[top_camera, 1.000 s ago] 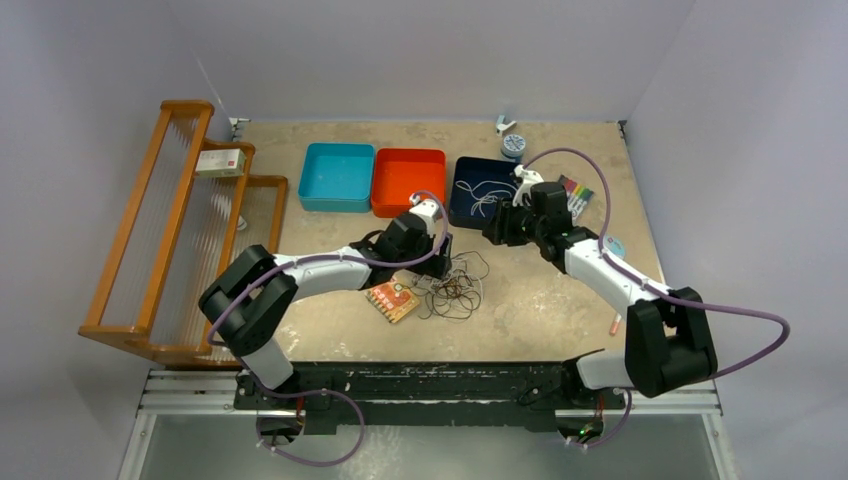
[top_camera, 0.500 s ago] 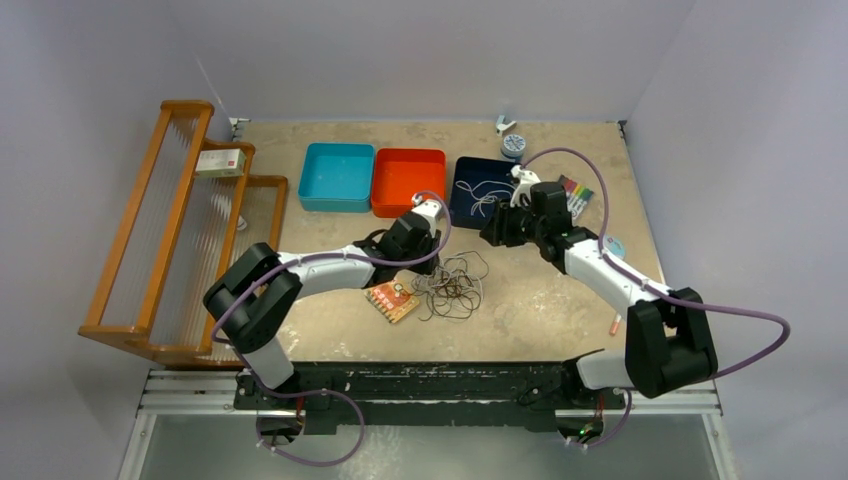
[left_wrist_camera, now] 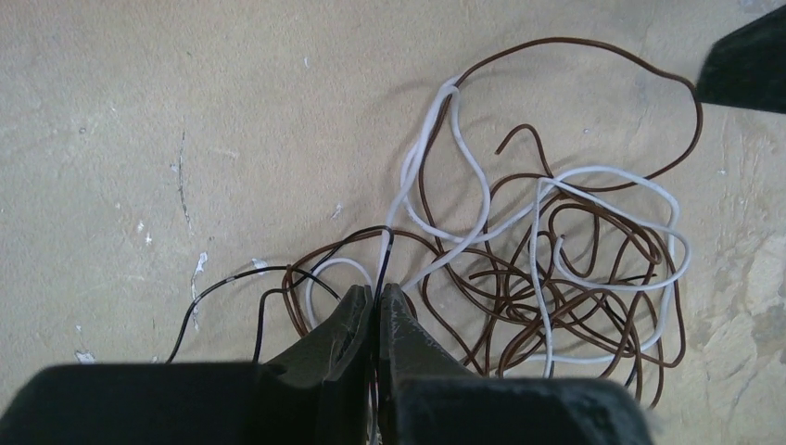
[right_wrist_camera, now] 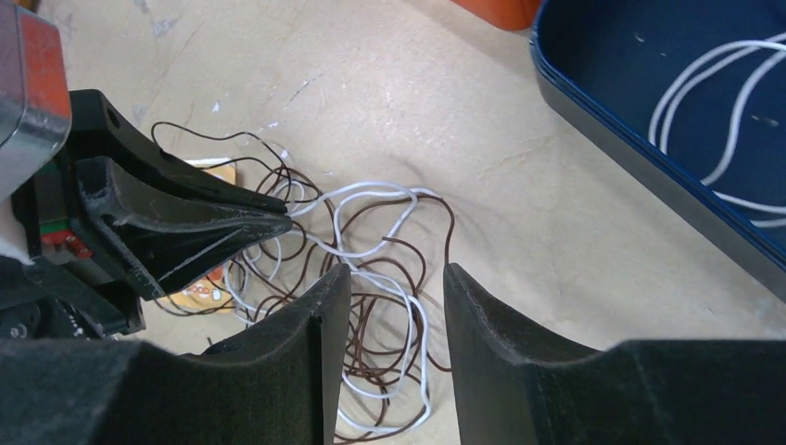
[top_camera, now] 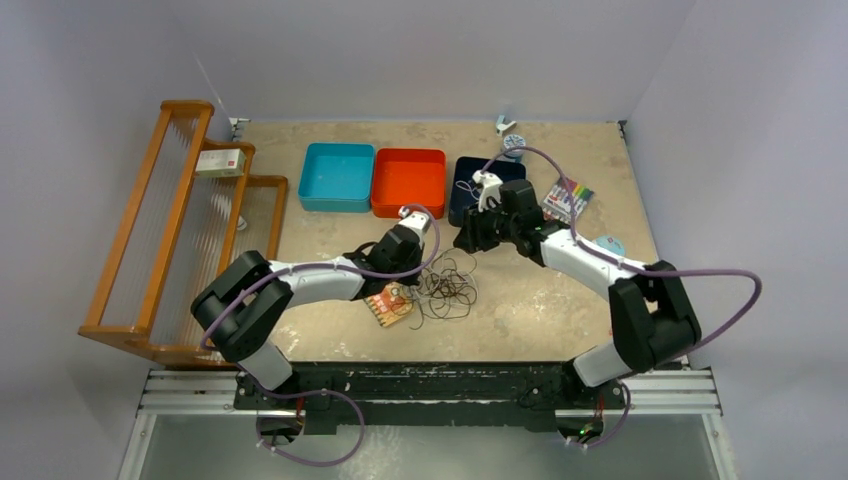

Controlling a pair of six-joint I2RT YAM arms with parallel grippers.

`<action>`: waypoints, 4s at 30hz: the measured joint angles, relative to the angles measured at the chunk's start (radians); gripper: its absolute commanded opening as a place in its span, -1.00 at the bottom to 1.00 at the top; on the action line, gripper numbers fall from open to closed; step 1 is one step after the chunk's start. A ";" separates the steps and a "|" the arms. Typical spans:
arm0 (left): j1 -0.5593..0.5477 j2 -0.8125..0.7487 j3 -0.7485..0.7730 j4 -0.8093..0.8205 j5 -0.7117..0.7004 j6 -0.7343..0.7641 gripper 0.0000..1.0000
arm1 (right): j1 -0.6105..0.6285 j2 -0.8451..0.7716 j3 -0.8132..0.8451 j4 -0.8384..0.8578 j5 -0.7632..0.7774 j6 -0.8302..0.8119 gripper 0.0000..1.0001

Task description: Untangle the cables

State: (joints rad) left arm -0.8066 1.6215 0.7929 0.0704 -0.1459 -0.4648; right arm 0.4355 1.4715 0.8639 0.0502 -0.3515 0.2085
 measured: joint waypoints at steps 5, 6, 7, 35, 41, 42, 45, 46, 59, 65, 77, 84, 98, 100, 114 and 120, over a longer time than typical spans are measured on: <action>0.000 -0.002 -0.015 0.018 -0.002 -0.006 -1.00 | 0.024 0.092 0.049 0.009 -0.042 -0.041 -0.09; 0.000 -0.004 -0.017 0.019 -0.003 -0.006 -1.00 | 0.029 0.108 0.055 0.015 -0.047 -0.042 -0.09; 0.000 -0.006 -0.019 0.022 -0.004 -0.006 -1.00 | 0.030 0.114 0.056 0.018 -0.051 -0.042 -0.09; 0.048 0.032 0.017 0.132 -0.037 0.063 -1.00 | 0.036 0.199 -0.018 0.311 -0.108 -0.265 0.20; 0.048 0.036 0.017 0.142 -0.017 0.065 -1.00 | 0.036 0.272 0.018 0.311 -0.108 -0.307 0.19; 0.048 0.037 0.017 0.145 -0.014 0.065 -1.00 | 0.036 0.281 0.025 0.312 -0.108 -0.312 0.19; 0.048 0.039 0.017 0.147 -0.008 0.065 -1.00 | 0.036 0.309 0.047 0.317 -0.109 -0.322 0.17; 0.049 0.040 0.017 0.147 -0.005 0.065 -1.00 | 0.036 0.320 0.053 0.319 -0.109 -0.324 0.16; 0.052 0.041 0.017 0.147 0.008 0.066 -1.00 | 0.036 0.409 0.090 0.346 -0.106 -0.346 -0.54; 0.052 0.041 0.017 0.148 0.007 0.066 -1.00 | 0.036 0.407 0.090 0.382 -0.106 -0.340 -1.00; 0.064 -0.014 -0.025 0.161 -0.038 0.063 -0.40 | 0.037 0.179 0.040 0.349 0.063 -0.304 -1.00; 0.072 -0.014 -0.054 0.194 -0.032 0.054 -0.18 | 0.037 0.047 0.051 0.238 0.135 -0.270 -1.00; 0.074 0.026 -0.071 0.242 -0.013 0.033 -0.18 | 0.037 -0.160 0.206 0.145 0.127 -0.221 -1.00; 0.074 0.037 -0.071 0.249 -0.010 0.030 -0.27 | 0.037 -0.183 0.220 0.134 0.123 -0.216 -1.00; 0.074 0.066 -0.085 0.286 0.008 0.026 -1.00 | 0.037 -0.328 0.287 0.102 0.198 -0.175 -1.00; 0.074 0.068 -0.091 0.291 0.008 0.026 -1.00 | 0.037 -0.383 0.314 0.115 0.308 -0.175 -1.00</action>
State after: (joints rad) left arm -0.7330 1.6894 0.7017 0.3614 -0.1383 -0.4389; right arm 0.4721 1.0885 1.1774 0.1654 -0.0433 0.0334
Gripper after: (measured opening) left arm 0.016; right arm 0.011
